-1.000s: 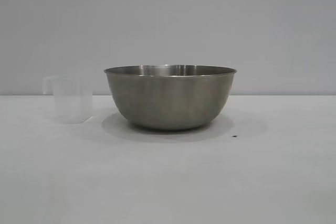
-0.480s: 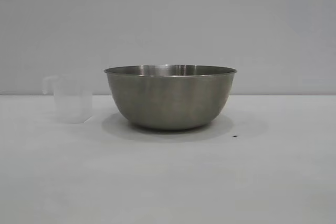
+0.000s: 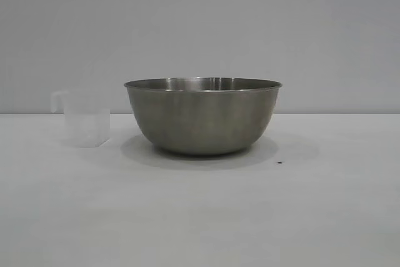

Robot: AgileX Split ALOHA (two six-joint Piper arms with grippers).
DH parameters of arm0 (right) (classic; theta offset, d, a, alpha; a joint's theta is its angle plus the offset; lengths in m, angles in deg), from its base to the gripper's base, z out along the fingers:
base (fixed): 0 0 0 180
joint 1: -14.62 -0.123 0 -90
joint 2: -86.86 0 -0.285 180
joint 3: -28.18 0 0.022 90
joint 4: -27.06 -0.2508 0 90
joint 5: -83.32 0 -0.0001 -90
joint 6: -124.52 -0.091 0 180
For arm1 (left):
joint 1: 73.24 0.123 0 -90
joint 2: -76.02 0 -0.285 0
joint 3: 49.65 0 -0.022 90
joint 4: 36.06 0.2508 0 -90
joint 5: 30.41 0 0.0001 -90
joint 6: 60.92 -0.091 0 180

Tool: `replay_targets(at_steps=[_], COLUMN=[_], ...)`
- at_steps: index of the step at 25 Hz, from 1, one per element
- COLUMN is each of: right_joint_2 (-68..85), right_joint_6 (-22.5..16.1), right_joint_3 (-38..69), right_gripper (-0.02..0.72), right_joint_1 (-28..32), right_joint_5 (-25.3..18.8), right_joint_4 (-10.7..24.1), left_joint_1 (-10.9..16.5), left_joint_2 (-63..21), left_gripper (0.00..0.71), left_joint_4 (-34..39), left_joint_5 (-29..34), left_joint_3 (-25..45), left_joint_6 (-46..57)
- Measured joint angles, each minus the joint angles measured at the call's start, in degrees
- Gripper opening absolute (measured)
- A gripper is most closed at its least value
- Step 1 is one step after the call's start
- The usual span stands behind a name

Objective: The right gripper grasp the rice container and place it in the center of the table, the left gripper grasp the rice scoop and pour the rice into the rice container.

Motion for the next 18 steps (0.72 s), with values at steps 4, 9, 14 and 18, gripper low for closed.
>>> replay_targets(at_steps=[4, 9, 14, 18], right_joint_2=[0.00, 0.00, 0.00, 0.00], right_joint_6=[0.00, 0.00, 0.00, 0.00], right_joint_3=[0.00, 0.00, 0.00, 0.00], right_gripper=[0.328, 0.328, 0.328, 0.328], right_joint_1=[0.00, 0.00, 0.00, 0.00], right_joint_5=[0.00, 0.00, 0.00, 0.00], right_joint_4=[0.00, 0.00, 0.00, 0.00], left_joint_1=[0.00, 0.00, 0.00, 0.00], left_joint_2=[0.00, 0.00, 0.00, 0.00], left_gripper=[0.245, 0.245, 0.245, 0.245], left_joint_4=[-0.08, -0.08, -0.08, -0.52], left_joint_5=[0.00, 0.13, 2.57, 5.62], left_joint_3=[0.00, 0.00, 0.00, 0.88], left_joint_6=[0.00, 0.00, 1.30, 1.85])
